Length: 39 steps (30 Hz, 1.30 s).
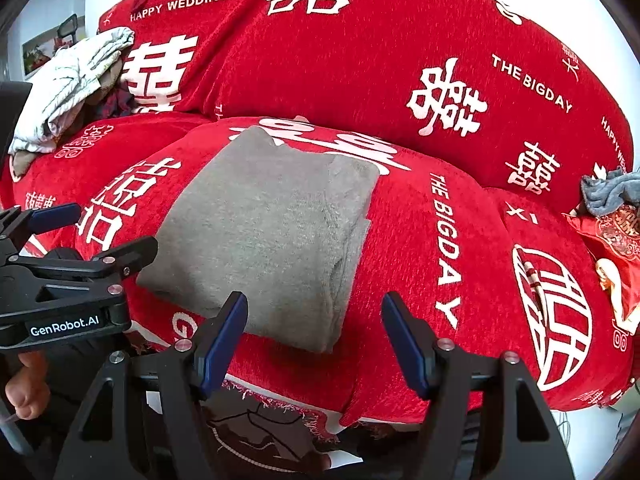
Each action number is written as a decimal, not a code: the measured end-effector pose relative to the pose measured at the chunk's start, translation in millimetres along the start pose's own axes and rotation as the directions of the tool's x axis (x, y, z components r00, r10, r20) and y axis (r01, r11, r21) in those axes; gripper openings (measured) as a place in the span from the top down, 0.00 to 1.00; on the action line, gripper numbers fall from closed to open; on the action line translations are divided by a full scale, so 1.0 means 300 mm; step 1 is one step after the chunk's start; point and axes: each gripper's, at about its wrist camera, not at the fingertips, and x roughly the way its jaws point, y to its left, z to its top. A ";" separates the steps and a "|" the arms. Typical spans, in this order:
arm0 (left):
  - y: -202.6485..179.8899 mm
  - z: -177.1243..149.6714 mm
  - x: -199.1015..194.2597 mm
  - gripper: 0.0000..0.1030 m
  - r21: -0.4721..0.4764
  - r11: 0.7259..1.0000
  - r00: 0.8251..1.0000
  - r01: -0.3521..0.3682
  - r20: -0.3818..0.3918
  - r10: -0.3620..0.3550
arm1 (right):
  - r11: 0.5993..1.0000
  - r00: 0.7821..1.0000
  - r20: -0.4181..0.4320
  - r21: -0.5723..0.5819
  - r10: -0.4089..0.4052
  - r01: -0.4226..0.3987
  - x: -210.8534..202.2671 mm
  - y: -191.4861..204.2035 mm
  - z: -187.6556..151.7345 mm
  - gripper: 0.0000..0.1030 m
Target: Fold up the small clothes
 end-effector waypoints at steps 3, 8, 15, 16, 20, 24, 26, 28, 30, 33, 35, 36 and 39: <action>-0.001 -0.001 -0.010 0.01 0.005 1.000 1.000 0.002 0.009 -0.002 | 1.000 1.000 0.007 -0.006 -0.004 0.004 -0.009 0.003 0.001 0.29; -0.003 -0.001 -0.022 0.01 0.008 1.000 1.000 0.006 0.023 -0.006 | 1.000 1.000 0.015 -0.013 -0.009 0.009 -0.018 0.004 0.002 0.29; -0.007 -0.002 -0.024 0.01 0.012 1.000 1.000 0.004 0.024 -0.004 | 1.000 1.000 0.013 -0.013 -0.007 0.007 -0.018 0.005 0.002 0.29; -0.007 -0.002 -0.023 0.01 0.011 1.000 1.000 0.005 0.024 -0.005 | 1.000 1.000 0.012 -0.014 -0.006 0.006 -0.019 0.006 0.002 0.29; -0.004 -0.005 -0.019 0.01 0.010 1.000 1.000 0.007 0.021 -0.007 | 1.000 1.000 0.009 -0.016 -0.003 0.003 -0.013 0.004 0.000 0.29; -0.003 -0.006 -0.018 0.01 0.011 1.000 1.000 0.009 0.018 -0.009 | 1.000 1.000 0.005 -0.019 0.000 0.000 -0.009 0.005 -0.002 0.29; -0.004 -0.009 -0.018 0.01 0.013 1.000 1.000 0.010 0.018 -0.011 | 1.000 1.000 0.006 -0.021 0.001 -0.001 -0.009 0.006 -0.003 0.29; -0.005 -0.009 -0.018 0.01 0.016 1.000 1.000 0.011 0.018 -0.011 | 1.000 1.000 0.006 -0.022 0.003 -0.003 -0.010 0.006 -0.004 0.29; -0.006 -0.008 -0.018 0.01 0.016 1.000 1.000 0.010 0.017 -0.010 | 1.000 1.000 0.006 -0.023 0.004 -0.004 -0.008 0.003 -0.003 0.29; -0.008 -0.008 -0.018 0.01 0.016 1.000 1.000 0.011 0.017 -0.011 | 1.000 1.000 0.006 -0.022 0.004 -0.004 -0.008 0.003 -0.003 0.29; -0.009 -0.009 -0.016 0.01 0.017 1.000 1.000 0.012 0.015 -0.012 | 1.000 1.000 0.006 -0.022 0.004 -0.004 -0.008 0.002 -0.003 0.29; -0.010 -0.011 -0.015 0.01 0.018 1.000 1.000 0.012 0.013 -0.012 | 1.000 1.000 0.006 -0.022 0.004 -0.004 -0.007 0.001 -0.003 0.29; -0.007 -0.011 -0.013 0.01 0.019 1.000 1.000 0.015 0.010 -0.015 | 1.000 1.000 0.006 -0.023 0.005 -0.005 -0.007 0.000 -0.003 0.29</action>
